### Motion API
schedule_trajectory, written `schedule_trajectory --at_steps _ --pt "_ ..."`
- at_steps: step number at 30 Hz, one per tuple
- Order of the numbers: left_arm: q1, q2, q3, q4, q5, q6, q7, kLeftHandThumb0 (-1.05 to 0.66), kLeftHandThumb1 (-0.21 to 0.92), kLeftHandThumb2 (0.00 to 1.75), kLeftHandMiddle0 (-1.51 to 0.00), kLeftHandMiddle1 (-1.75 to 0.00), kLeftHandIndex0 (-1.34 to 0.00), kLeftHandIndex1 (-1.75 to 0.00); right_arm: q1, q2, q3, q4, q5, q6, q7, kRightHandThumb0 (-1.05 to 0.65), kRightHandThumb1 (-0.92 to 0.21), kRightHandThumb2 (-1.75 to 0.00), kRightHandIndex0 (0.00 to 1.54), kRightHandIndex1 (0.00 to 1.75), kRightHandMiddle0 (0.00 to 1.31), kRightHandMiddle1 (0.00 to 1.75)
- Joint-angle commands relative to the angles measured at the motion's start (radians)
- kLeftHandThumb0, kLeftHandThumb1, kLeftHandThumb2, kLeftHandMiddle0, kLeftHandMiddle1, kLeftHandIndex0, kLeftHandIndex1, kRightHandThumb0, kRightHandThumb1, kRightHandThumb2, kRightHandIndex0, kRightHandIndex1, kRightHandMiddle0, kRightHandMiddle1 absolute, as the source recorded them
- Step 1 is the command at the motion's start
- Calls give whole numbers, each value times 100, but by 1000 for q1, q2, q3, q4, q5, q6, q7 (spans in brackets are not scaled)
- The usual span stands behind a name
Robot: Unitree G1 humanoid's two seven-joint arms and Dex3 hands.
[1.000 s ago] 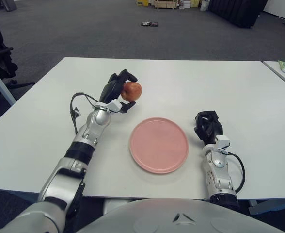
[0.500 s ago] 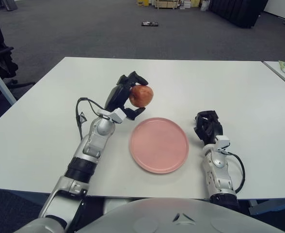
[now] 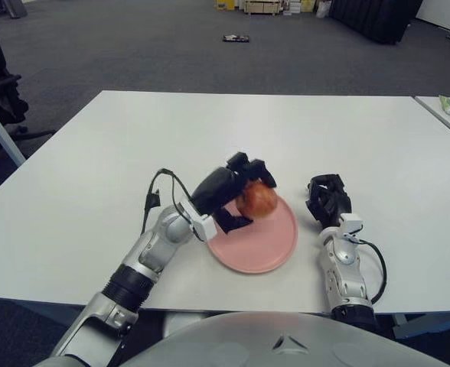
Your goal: Put the apple into the plate.
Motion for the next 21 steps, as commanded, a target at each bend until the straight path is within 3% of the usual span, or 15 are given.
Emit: schedule_trajectory --at_steps 1,12,21 --pt "-40 22 -6 36 35 -34 -10 -18 30 139 -128 -175 -104 -175 -9 -1 -3 8 4 3 1 -36 -80 -70 52 125 26 175" --pt "-77 47 -54 119 140 -33 -59 -19 32 137 -123 -175 -99 -175 -7 0 -4 11 5 -12 3 -36 -80 -70 52 124 26 175" --pt "-95 52 -93 200 230 -46 -19 -19 33 136 -122 -175 -97 -175 -8 3 -5 11 4 -3 -5 -36 -79 -71 53 124 27 175"
